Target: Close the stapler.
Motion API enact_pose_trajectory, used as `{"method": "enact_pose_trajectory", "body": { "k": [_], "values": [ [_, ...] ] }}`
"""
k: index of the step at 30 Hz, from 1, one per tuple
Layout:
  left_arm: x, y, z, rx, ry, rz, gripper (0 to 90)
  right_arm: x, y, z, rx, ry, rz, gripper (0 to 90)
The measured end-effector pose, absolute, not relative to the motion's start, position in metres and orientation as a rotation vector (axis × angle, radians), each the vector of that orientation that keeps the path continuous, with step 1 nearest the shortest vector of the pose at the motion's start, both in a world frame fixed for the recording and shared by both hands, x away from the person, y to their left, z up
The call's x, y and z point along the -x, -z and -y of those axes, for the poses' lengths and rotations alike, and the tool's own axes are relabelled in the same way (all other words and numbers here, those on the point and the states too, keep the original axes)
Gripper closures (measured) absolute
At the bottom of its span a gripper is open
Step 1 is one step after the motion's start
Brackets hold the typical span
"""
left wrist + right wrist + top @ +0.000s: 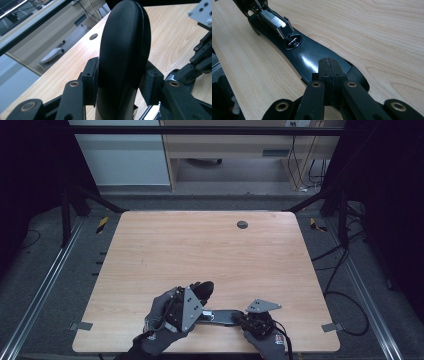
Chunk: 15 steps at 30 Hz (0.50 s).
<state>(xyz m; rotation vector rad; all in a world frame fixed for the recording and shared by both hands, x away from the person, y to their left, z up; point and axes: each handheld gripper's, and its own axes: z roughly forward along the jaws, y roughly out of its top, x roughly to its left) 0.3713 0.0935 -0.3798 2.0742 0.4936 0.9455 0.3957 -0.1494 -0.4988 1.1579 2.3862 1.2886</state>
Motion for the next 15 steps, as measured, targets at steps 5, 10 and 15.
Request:
{"method": "enact_pose_trajectory", "body": {
  "k": [5,10,15],
  "values": [
    [-0.3711,0.3815,-0.0895,-2.088,-0.955,-0.483,54.4,-0.3957,0.4989,0.1496,-1.158,-1.291,-2.386,90.0],
    [-0.3711,0.3832,-0.0864,-2.098,-0.958,-0.471,54.2,-0.3957,0.4991,0.1496,-1.156,-1.292,-2.384,90.0],
    [-0.3708,0.3855,-0.0824,-2.107,-0.967,-0.458,54.0,-0.3955,0.4992,0.1489,-1.154,-1.295,-2.388,90.0]
  ]
}}
